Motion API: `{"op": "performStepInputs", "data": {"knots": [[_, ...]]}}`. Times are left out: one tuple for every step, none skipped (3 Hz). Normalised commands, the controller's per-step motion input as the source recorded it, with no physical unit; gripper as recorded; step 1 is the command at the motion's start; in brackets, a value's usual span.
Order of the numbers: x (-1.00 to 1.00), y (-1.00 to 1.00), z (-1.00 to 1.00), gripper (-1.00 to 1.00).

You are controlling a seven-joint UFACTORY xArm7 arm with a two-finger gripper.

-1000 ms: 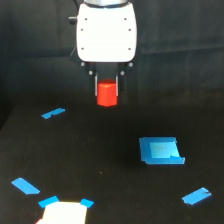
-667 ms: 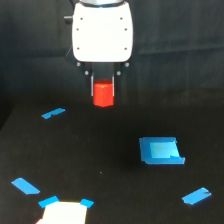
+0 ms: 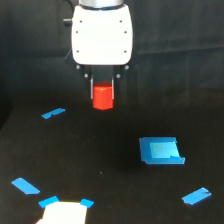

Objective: Pick up the red object from the table

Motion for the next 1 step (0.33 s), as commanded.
{"op": "performStepInputs", "data": {"knots": [[0.05, -0.37, 0.84, -1.0]]}}
